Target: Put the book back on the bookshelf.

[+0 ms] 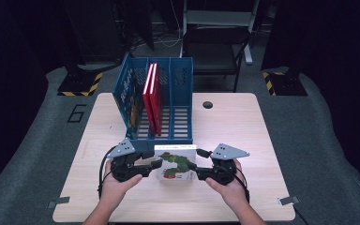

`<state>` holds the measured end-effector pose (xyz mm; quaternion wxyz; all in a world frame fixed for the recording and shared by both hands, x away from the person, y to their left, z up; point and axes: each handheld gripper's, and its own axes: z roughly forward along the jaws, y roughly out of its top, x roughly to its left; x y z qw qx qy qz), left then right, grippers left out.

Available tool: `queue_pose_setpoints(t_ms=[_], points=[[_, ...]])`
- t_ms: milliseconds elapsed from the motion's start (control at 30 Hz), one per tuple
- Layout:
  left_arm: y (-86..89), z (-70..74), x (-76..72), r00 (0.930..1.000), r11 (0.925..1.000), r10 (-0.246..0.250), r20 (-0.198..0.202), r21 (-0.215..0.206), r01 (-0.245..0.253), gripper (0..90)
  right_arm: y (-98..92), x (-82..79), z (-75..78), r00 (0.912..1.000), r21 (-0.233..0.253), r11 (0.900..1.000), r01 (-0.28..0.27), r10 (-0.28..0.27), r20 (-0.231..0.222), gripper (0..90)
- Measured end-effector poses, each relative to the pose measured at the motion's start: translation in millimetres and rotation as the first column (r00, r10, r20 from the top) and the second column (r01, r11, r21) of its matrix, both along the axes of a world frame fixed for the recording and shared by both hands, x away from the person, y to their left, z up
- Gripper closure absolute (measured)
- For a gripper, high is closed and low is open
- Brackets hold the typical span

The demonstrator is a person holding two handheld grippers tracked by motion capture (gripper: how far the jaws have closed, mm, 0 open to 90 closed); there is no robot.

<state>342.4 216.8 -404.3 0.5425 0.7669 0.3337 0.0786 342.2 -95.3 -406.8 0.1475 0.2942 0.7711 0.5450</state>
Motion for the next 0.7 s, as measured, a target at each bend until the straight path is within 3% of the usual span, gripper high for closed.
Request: queue_pose_setpoints(t_ms=[267,433,600,700], points=[[-6.9,-13.9,-1.2,0.9984,0.9995,-0.023,-0.052,0.019,0.024,48.6,1.4,-0.6,-11.9,0.9983,-0.027,0.999,-0.041,0.039,-0.043,44.7],[-3.5,-15.1,-0.6,0.9988,0.9992,-0.022,-0.044,0.032,0.023,49.7,3.7,1.0,-22.4,0.9970,-0.075,0.996,-0.055,0.051,-0.059,44.7],[4.5,-14.9,0.9,0.9988,0.9975,0.038,-0.031,0.061,-0.036,47.9,4.0,3.8,-29.5,0.9943,-0.078,0.995,-0.067,0.060,-0.088,50.0],[6.3,-11.8,2.5,0.9989,0.9973,0.043,-0.016,0.060,-0.042,42.7,2.9,3.7,-30.0,0.9947,-0.086,0.994,-0.061,0.053,-0.088,54.2]])
